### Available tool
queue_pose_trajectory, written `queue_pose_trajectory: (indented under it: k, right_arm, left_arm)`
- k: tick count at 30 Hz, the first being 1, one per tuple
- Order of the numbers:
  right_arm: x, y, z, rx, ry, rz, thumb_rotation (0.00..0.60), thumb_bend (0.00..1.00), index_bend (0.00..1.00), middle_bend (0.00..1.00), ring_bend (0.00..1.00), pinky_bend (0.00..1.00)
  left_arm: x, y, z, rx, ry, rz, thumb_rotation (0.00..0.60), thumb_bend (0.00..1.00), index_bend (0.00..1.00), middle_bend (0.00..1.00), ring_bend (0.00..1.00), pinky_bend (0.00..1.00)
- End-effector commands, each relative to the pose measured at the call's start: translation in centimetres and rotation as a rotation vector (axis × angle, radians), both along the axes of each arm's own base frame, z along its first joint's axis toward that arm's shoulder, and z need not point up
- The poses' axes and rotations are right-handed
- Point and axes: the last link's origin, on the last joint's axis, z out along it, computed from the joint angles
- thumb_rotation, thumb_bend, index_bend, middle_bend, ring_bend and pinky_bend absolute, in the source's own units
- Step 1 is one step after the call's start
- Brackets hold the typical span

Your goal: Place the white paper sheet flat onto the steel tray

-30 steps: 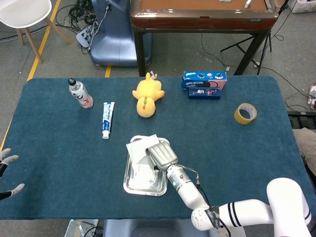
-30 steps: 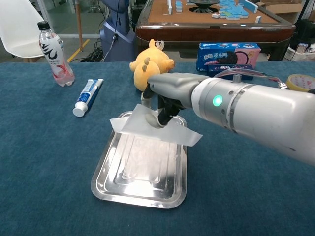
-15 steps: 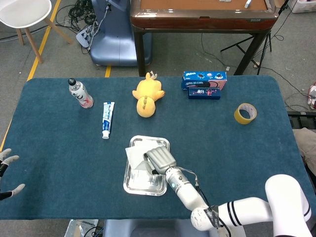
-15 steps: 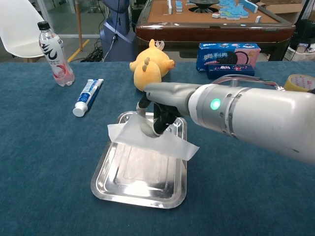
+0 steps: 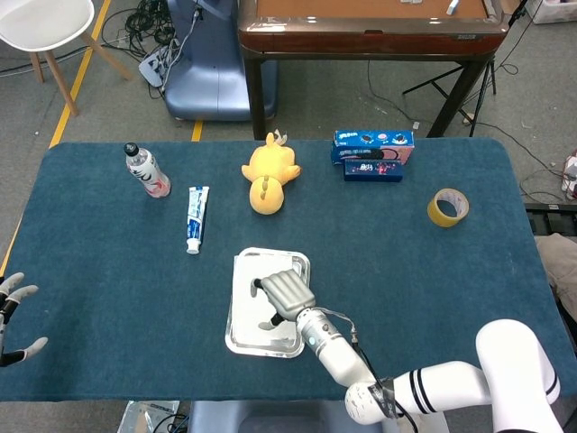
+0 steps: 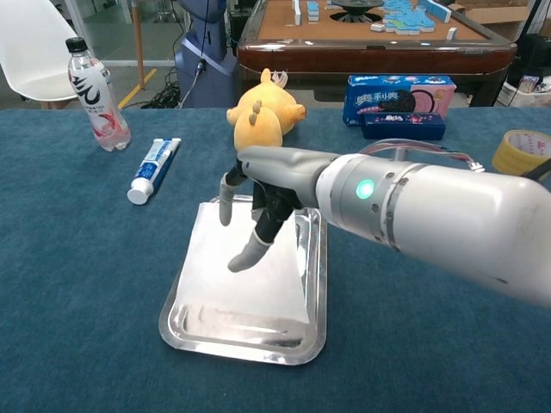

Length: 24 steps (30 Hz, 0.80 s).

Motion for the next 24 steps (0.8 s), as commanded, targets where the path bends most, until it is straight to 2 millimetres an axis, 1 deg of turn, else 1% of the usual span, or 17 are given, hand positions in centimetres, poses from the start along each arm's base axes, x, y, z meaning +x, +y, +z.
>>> queue_pose_trajectory:
  k: [1, 4, 11, 15, 17, 19, 23, 24]
  right_arm:
    - [0.0, 0.0, -0.1, 0.001, -0.007, 0.003, 0.600, 0.00, 0.34, 1.00, 1.00, 1.00]
    - [0.0, 0.0, 0.0, -0.002, -0.019, 0.006, 0.600, 0.00, 0.32, 1.00, 1.00, 1.00]
    - [-0.6, -0.9, 0.2, -0.046, -0.006, 0.022, 0.600, 0.00, 0.32, 1.00, 1.00, 1.00]
    - [-1.1, -1.6, 0.1, -0.071, 0.019, 0.040, 0.600, 0.01, 0.39, 1.00, 1.00, 1.00]
    - [-1.3, -1.9, 0.0, -0.079, 0.029, 0.047, 0.600, 0.07, 0.40, 1.00, 1.00, 1.00]
    - [-1.6, -2.2, -0.1, -0.089, 0.041, 0.056, 0.600, 0.19, 0.42, 1.00, 1.00, 1.00]
    - [-2.1, -2.9, -0.3, -0.112, 0.072, 0.074, 0.600, 0.39, 0.44, 1.00, 1.00, 1.00]
    - [-2.2, -3.0, -0.3, -0.116, 0.079, 0.077, 0.600, 0.46, 0.45, 1.00, 1.00, 1.00]
  left_arm:
    - [0.0, 0.0, 0.0, 0.001, 0.000, 0.000, 0.600, 0.02, 0.26, 0.13, 0.08, 0.36]
    - [0.0, 0.0, 0.0, 0.002, -0.002, -0.001, 0.600, 0.02, 0.26, 0.13, 0.08, 0.36]
    - [0.0, 0.0, 0.1, 0.001, -0.004, 0.000, 0.600, 0.02, 0.26, 0.13, 0.08, 0.36]
    - [0.0, 0.0, 0.1, 0.001, -0.005, 0.000, 0.600, 0.02, 0.26, 0.13, 0.08, 0.36]
    - [0.0, 0.0, 0.1, 0.001, -0.006, 0.000, 0.600, 0.02, 0.26, 0.13, 0.08, 0.36]
    - [0.0, 0.0, 0.1, 0.001, -0.006, 0.002, 0.600, 0.02, 0.26, 0.13, 0.08, 0.36]
    - [-0.1, 0.0, 0.2, 0.005, -0.009, 0.004, 0.600, 0.02, 0.26, 0.13, 0.08, 0.36]
    - [-0.1, 0.0, 0.2, 0.006, -0.009, 0.004, 0.600, 0.02, 0.26, 0.13, 0.08, 0.36]
